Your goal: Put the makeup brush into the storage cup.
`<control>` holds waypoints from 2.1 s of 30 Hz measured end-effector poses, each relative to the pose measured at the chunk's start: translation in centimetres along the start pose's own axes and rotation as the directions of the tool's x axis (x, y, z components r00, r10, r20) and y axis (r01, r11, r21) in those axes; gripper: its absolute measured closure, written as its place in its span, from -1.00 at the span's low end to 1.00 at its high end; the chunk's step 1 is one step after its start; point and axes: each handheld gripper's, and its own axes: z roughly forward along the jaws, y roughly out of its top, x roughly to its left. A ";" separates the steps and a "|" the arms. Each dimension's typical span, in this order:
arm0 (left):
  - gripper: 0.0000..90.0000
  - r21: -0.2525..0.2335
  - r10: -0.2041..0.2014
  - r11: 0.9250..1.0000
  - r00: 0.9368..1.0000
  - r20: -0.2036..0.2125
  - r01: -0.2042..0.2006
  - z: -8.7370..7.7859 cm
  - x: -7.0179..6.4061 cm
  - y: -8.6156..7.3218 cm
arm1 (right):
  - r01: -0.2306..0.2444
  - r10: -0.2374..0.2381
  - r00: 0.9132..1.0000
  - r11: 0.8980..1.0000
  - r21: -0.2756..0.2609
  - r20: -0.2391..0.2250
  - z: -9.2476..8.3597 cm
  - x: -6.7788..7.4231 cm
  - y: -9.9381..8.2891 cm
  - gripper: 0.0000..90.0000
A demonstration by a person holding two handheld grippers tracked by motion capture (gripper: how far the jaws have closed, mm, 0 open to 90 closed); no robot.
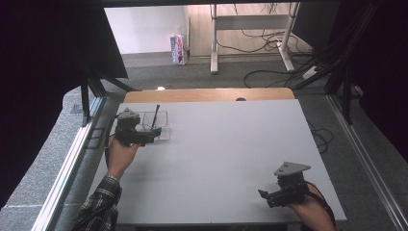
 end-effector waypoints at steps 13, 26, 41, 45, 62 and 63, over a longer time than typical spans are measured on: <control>-0.99 0.000 -0.002 1.000 1.000 0.028 0.002 -0.1 -0.7 -1.4 | 0.000 0.000 1.000 1.000 0.000 0.001 0.0 0.0 0.0 -1.00; -0.99 0.006 0.005 1.000 1.000 0.029 -0.006 -0.7 -1.2 -2.2 | 0.003 -0.003 1.000 1.000 -0.002 -0.003 0.0 0.0 0.0 -1.00; -0.99 0.027 0.011 1.000 0.999 0.044 -0.013 -1.1 -2.3 -3.3 | 0.008 -0.009 1.000 1.000 -0.003 -0.006 -0.1 0.1 0.0 -1.00; -0.99 0.024 0.013 1.000 0.998 0.054 -0.014 -1.3 -2.5 -3.5 | 0.008 -0.008 1.000 1.000 -0.003 -0.006 -0.1 0.1 0.0 -1.00; -0.98 0.029 0.021 0.999 0.997 0.069 -0.023 -2.2 -3.5 -4.9 | -0.025 0.025 1.000 1.000 -0.007 -0.001 -0.1 -0.2 0.0 -1.00; -0.98 0.029 0.021 0.999 0.997 0.069 -0.023 -2.2 -3.5 -4.9 | -0.026 0.026 1.000 1.000 -0.008 0.000 -0.1 -0.2 0.0 -1.00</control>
